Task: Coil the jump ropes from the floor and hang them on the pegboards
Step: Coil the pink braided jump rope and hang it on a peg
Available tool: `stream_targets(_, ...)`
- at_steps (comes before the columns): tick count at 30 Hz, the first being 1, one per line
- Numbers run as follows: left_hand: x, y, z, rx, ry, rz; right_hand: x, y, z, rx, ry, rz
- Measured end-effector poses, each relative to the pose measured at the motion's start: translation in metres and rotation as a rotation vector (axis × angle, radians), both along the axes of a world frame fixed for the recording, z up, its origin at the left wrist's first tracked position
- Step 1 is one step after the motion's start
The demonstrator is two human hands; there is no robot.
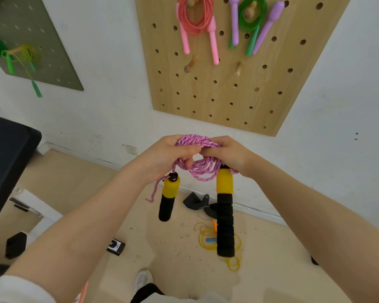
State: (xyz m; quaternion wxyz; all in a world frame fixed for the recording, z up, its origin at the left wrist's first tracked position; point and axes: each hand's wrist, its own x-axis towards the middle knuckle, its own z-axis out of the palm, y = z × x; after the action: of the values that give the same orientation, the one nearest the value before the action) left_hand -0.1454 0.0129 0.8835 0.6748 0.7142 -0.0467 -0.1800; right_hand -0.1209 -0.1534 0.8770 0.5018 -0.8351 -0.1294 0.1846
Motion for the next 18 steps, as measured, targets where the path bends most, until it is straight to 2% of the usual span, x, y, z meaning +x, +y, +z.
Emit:
stream_targets(2,-0.002,-0.001,-0.006,-0.006,-0.072,0.082,0.004,0.000,0.000,0.006,0.015,-0.061)
stream_targets(5,-0.003,-0.006,-0.012,-0.083,-0.103,0.237,0.004,0.003,-0.003,0.139,0.079,-0.122)
stream_targets(8,-0.006,-0.013,-0.017,-0.043,-0.153,0.370,0.000,0.005,-0.005,0.215,0.113,-0.147)
stream_targets(10,-0.007,-0.017,-0.020,-0.076,-0.166,0.449,0.000,0.006,-0.002,0.115,0.057,-0.118)
stream_targets(13,-0.005,-0.023,-0.020,-0.091,-0.167,0.575,0.003,0.005,0.006,-0.146,-0.122,0.013)
stream_targets(18,0.001,-0.023,-0.006,0.116,-0.275,0.594,0.001,-0.003,0.006,-0.074,-0.017,0.158)
